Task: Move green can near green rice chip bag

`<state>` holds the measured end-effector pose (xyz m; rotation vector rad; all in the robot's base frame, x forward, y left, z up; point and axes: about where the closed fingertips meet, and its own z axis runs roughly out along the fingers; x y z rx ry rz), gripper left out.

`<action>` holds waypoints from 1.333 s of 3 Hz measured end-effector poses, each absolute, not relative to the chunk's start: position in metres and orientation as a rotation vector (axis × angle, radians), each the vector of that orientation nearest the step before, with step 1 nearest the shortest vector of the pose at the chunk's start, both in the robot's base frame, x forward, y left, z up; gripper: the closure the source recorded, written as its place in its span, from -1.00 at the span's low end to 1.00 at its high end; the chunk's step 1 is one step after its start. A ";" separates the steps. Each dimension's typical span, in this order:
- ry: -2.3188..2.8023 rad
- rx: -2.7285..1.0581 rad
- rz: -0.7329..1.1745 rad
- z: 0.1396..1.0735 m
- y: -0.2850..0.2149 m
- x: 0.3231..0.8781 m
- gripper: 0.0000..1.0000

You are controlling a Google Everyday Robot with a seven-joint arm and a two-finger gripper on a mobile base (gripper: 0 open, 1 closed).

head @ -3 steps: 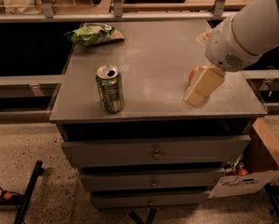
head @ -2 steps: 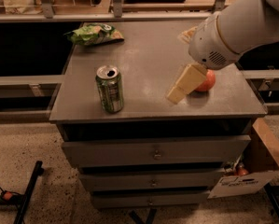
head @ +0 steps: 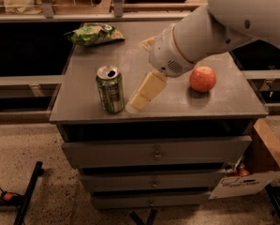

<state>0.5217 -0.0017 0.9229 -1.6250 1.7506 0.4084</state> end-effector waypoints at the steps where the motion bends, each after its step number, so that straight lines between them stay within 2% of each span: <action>1: 1.673 -1.621 0.502 0.901 0.074 0.533 -1.00; 3: 1.693 -1.604 0.546 0.898 0.069 0.533 -1.00; 4: 1.706 -1.562 0.628 0.894 0.069 0.532 -0.63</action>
Offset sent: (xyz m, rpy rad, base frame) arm 0.0223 0.1118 -0.0401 0.1182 0.0177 0.0658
